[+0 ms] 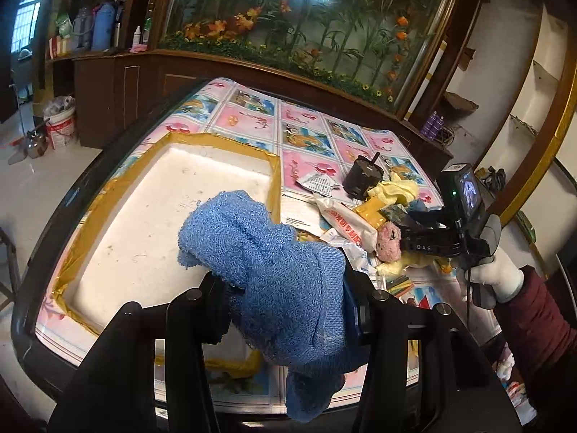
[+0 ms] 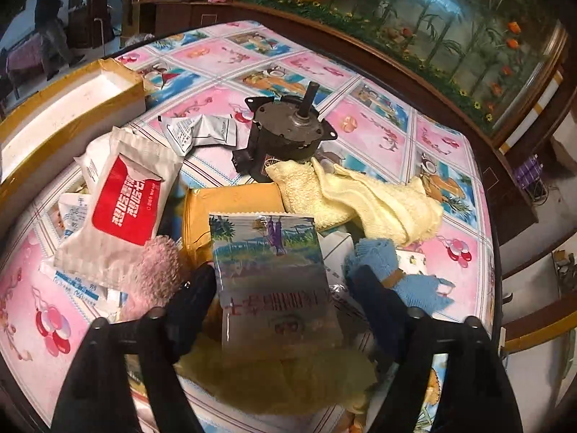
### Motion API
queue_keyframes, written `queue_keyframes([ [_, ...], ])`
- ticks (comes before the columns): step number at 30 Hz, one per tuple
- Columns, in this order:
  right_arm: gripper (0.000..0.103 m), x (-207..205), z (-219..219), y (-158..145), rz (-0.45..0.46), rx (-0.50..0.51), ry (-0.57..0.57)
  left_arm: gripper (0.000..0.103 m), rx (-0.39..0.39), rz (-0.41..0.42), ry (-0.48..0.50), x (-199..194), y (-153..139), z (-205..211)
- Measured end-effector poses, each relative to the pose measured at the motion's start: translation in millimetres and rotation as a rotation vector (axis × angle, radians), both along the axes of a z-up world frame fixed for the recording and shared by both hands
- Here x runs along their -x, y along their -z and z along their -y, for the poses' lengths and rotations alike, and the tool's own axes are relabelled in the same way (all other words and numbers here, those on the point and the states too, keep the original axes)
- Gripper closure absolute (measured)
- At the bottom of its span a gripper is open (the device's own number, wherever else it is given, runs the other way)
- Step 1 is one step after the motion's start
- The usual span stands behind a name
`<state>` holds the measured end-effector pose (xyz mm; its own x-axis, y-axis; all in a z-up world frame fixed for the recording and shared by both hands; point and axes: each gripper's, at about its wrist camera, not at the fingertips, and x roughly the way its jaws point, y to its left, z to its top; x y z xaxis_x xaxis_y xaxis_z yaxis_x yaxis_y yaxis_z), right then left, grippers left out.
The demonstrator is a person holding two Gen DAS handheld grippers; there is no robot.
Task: Organize soft objects
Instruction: 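Drop the towel in the box with left tool while right tool drops packet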
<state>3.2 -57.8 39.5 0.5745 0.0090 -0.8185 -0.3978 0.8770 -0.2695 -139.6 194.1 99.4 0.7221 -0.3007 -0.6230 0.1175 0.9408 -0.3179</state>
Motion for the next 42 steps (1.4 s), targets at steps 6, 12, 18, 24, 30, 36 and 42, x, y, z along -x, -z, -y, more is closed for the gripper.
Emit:
queue_keyframes([
  [6, 0.053, 8, 24, -22, 0.000, -0.188, 0.065, 0.054, 0.028, 0.000, -0.030, -1, 0, -21],
  [12, 0.053, 34, 43, -74, 0.087, -0.360, 0.104, 0.054, 0.070, -0.008, -0.018, -16, -7, -37],
  [18, 0.052, 34, 3, -122, -0.011, -0.710, -0.048, 0.054, 0.022, -0.035, -0.006, -66, -21, -47],
  [24, 0.052, -12, -91, -90, -0.233, -0.885, -0.104, 0.052, 0.097, -0.139, -0.033, -144, -2, -68],
  [30, 0.050, -50, -157, -45, -0.317, -0.838, -0.044, 0.048, 0.222, -0.233, -0.042, -198, 43, -92],
  [36, 0.045, -69, -183, -23, -0.294, -0.723, -0.005, 0.046, 0.356, -0.281, -0.018, -205, 60, -106],
  [42, 0.040, -62, -180, -34, -0.217, -0.659, -0.029, 0.045, 0.189, -0.215, -0.112, -173, 42, -104],
])
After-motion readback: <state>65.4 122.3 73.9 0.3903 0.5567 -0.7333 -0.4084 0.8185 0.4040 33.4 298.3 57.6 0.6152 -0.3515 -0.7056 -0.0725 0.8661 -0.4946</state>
